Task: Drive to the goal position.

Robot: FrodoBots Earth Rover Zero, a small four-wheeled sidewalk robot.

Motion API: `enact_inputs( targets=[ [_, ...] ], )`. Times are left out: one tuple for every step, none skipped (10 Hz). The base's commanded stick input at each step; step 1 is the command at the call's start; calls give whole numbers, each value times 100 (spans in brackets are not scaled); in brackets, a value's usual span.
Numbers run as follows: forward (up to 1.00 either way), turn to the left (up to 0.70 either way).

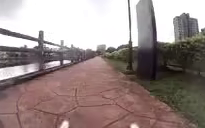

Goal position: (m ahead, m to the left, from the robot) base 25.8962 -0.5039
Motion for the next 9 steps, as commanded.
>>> enact_inputs(
  targets=[
    [70, 0],
    [70, 1],
    [70, 2],
    [70, 3],
    [70, 3],
    [70, 3],
    [70, 4],
    [70, 7],
    [70, 34]
  ],
)
